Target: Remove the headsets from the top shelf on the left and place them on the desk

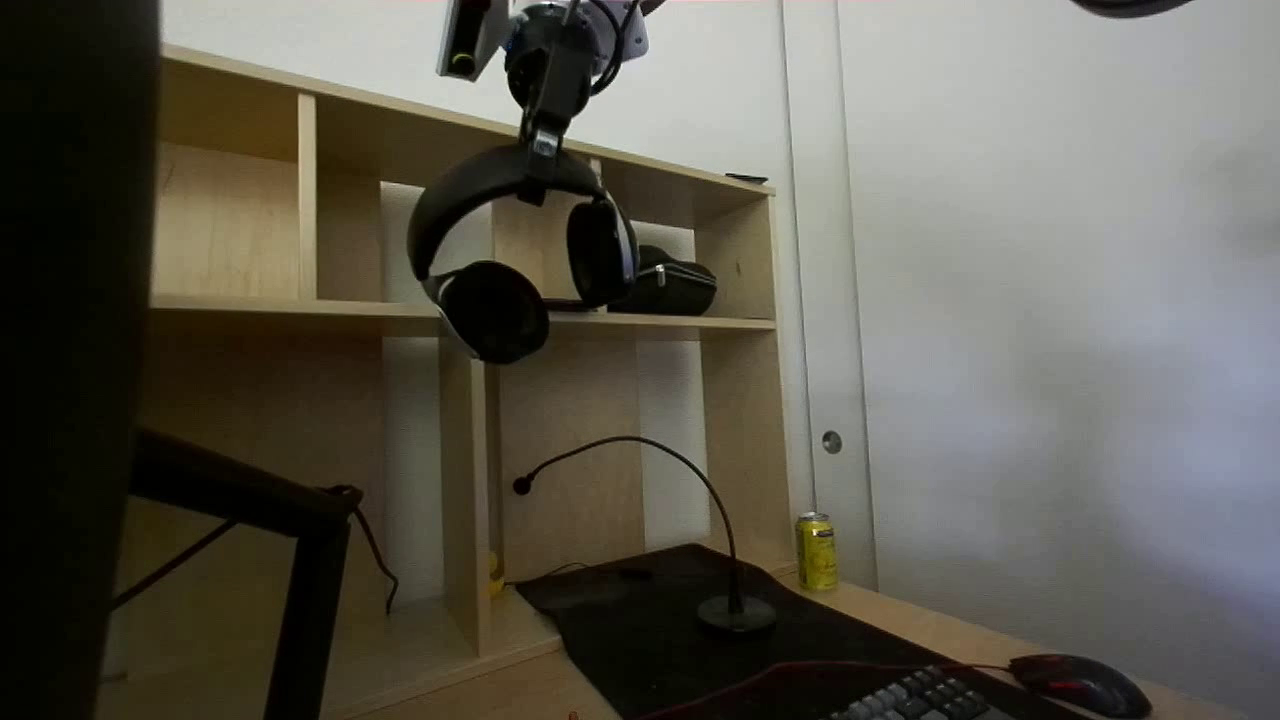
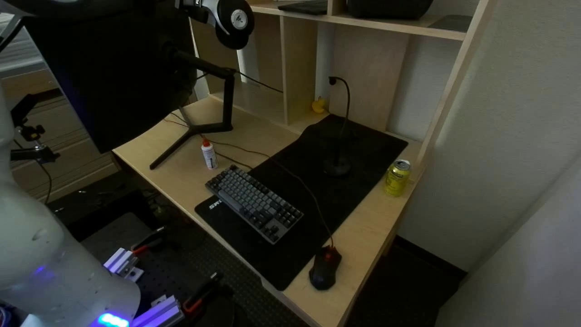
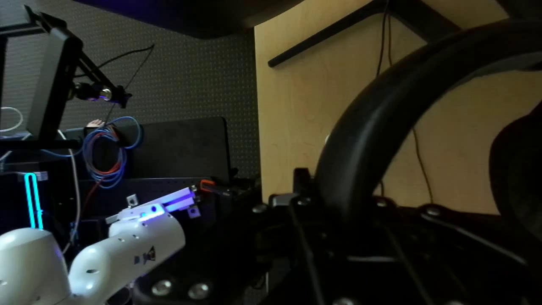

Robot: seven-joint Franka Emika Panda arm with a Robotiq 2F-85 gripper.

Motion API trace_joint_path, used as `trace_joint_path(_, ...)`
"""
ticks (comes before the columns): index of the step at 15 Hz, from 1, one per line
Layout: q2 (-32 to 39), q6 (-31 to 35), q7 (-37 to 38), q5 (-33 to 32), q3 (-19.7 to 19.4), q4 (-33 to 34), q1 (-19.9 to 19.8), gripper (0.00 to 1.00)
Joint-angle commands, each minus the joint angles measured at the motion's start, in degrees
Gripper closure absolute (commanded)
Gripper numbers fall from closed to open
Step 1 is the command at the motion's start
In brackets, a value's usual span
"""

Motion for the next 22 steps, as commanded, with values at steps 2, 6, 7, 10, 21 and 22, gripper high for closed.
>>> trace_joint_path(2,3.2,-5.9,13.2,5.0,-0.3,6.4,-0.4,0.95)
trace_joint_path(6,3.2,-0.4,26.3,9.0,-0.3,6.2,-0.3,0.95)
trace_joint_path(7,2.4,-2.8,22.2,6.5,-0.1,3.9,-0.1,0.79)
trace_joint_path(10,2.5,-0.9,25.0,7.7,-0.1,4.0,-0.1,0.79)
trace_joint_path(21,-5.6,13.6,31.8,13.0,-23.9,-14.9,11.9,0.95)
trace_joint_path(22,-6.3,15.8,31.5,13.3,-28.6,-17.7,14.7,0.95)
